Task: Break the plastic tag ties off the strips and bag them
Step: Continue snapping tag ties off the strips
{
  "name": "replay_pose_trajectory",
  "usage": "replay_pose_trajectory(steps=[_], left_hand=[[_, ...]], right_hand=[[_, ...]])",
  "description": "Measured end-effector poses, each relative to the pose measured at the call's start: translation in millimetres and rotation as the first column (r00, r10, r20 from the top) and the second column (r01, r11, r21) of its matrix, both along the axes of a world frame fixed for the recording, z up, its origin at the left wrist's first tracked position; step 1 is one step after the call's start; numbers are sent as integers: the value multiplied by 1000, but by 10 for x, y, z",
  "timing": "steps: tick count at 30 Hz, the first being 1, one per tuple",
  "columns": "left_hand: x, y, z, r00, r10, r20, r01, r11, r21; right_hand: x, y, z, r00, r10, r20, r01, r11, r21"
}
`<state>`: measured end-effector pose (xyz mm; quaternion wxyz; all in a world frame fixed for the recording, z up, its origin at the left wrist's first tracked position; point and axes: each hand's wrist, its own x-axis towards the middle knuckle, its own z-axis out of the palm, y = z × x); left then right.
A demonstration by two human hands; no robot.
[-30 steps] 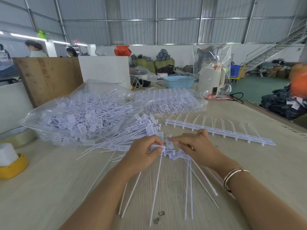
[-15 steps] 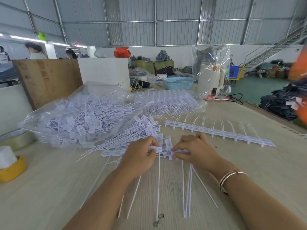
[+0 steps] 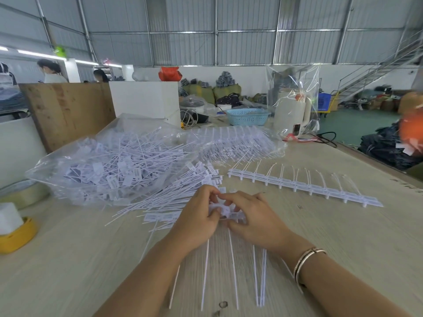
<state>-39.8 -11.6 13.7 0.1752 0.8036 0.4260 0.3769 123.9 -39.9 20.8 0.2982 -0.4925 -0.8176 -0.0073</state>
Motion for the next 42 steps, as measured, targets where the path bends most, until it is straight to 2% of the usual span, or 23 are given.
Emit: replay_pose_trajectory(steps=[6, 10, 13, 20, 25, 31, 38, 42], left_hand=[[36, -30, -2, 1000, -7, -17, 7, 1000, -6], [-38, -3, 28, 974, 132, -185, -106, 984, 144], [-64, 10, 21, 951, 154, -268, -123, 984, 131], [-48, -6, 8, 970, 58, -238, -28, 991, 128], [-44, -19, 26, 984, -7, -177, 31, 991, 132], [-36, -9, 44, 991, -68, -112, 82, 989, 123], [-40, -23, 64, 991, -78, -107, 89, 990, 106], [-39, -41, 69, 988, -94, -121, 109, 985, 131]], right_hand=[[23, 49, -37, 998, -38, -59, 38, 999, 9], [39, 79, -58, 996, -41, -79, 42, 999, 17], [64, 83, -64, 997, -48, -56, 49, 999, 23], [63, 65, -42, 997, -75, 0, 74, 993, 94], [97, 61, -11, 999, -51, 13, 50, 995, 83], [125, 67, -11, 1000, -30, -6, 30, 996, 82], [141, 79, -6, 1000, -5, -10, 6, 997, 73], [180, 89, -12, 997, 15, -73, -10, 998, 69]])
